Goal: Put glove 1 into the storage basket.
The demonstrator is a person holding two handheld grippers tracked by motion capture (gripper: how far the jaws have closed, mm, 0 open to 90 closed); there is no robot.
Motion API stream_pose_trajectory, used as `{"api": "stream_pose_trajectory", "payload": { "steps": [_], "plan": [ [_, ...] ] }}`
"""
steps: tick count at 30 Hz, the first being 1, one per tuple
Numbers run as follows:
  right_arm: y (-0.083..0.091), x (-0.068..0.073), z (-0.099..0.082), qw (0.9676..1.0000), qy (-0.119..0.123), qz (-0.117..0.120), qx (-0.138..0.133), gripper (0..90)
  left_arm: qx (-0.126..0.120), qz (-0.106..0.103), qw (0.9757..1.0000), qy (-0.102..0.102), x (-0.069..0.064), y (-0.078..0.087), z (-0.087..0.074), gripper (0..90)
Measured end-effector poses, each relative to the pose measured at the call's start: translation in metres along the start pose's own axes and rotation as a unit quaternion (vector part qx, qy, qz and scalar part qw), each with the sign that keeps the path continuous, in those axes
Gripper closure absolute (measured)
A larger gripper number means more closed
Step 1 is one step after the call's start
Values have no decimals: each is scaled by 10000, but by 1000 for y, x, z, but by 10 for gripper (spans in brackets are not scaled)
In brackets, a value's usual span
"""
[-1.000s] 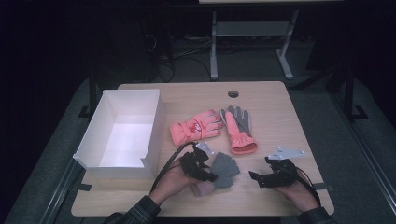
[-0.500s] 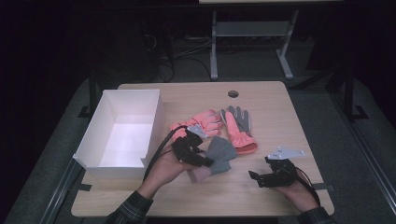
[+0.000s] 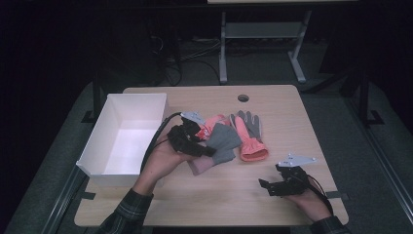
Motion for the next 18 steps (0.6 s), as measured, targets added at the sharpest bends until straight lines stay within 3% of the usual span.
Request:
{"api": "stream_pose_trajectory", "payload": {
  "steps": [11, 18],
  "plan": [
    [-1, 0, -1, 10000, 41, -37, 0, 135, -480, 312, 9982, 201, 19, 48, -3, 643],
    [-2, 0, -1, 9999, 93, -43, -1, 135, -714, 612, 9949, 371, 35, 77, -12, 643]
  ]
}}
Point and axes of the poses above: each handheld gripper's, and its own axes: y roughly backward along the jaws, z roughly out of its top, x roughly to its left, the point moved 10 cm from there along -y, roughly forward along the jaws, and after that the axes turned 11 degrees about -z, right-handed, at the moved point
